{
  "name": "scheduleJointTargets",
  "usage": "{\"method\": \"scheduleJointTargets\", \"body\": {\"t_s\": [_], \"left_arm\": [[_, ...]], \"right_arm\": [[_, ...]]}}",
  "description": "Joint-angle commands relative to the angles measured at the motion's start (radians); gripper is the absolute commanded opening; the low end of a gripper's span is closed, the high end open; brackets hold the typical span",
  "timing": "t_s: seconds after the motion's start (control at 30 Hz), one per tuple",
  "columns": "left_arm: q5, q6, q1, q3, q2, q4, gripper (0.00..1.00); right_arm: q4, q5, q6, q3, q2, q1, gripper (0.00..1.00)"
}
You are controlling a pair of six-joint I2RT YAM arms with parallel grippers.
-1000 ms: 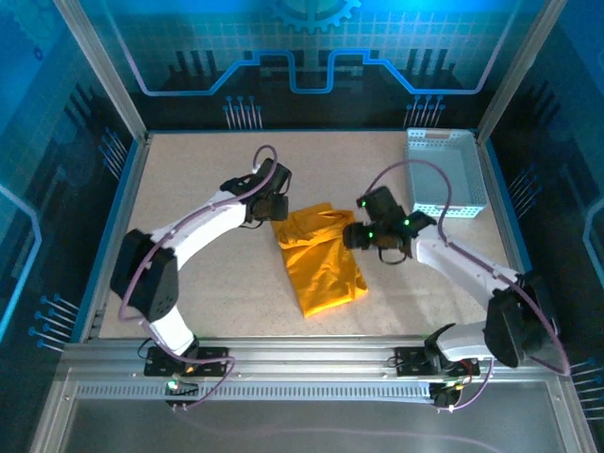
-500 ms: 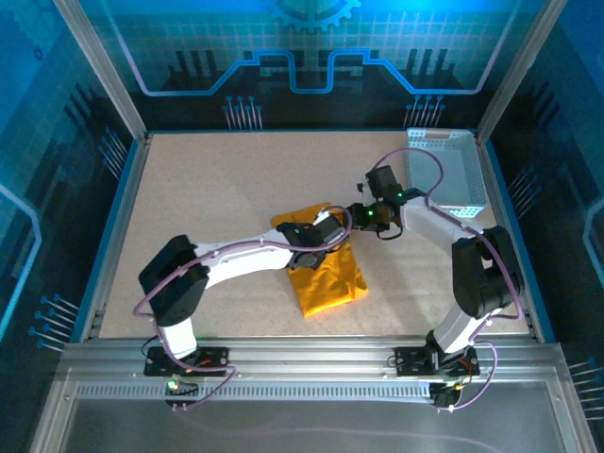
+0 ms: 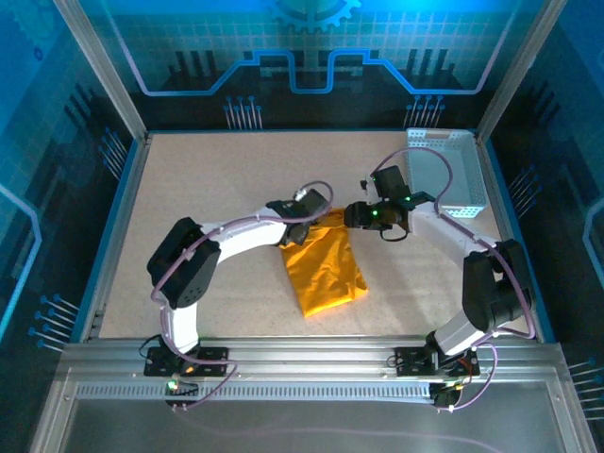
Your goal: Fold the inside-out t-shirt
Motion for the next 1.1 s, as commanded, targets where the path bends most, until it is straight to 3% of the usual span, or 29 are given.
{"method": "scheduleJointTargets", "body": {"t_s": [0.0,0.23,0.33,0.53,0.63,0.7,0.87,1.07], "left_arm": [[0.092,-0.083,0.081,0.08,0.037,-0.017,0.43],[0.25,-0.155,0.223,0.049,0.049,-0.016,0.44],[0.323,-0.141,0.223,-0.02,-0.015,0.052,0.52],[0.404,-0.128,0.224,-0.065,-0.064,0.112,0.54],[0.395,-0.127,0.225,-0.064,-0.059,0.114,0.54],[0.388,-0.132,0.229,-0.049,-0.042,0.108,0.44],[0.39,-0.136,0.237,-0.022,-0.016,0.101,0.21],[0.42,-0.142,0.26,-0.039,-0.023,0.128,0.02]], "right_arm": [[0.018,-0.033,-0.008,0.008,0.023,-0.007,0.54],[-0.034,-0.031,-0.051,0.163,0.162,0.038,0.53],[-0.061,-0.019,-0.058,0.242,0.233,0.059,0.54],[-0.153,0.132,-0.064,0.381,0.366,0.08,0.53],[-0.167,0.138,-0.061,0.413,0.402,0.08,0.53],[-0.189,0.121,-0.062,0.448,0.436,0.085,0.49],[-0.205,0.107,-0.056,0.517,0.487,0.099,0.23],[-0.217,0.11,-0.051,0.583,0.5,0.1,0.12]]}}
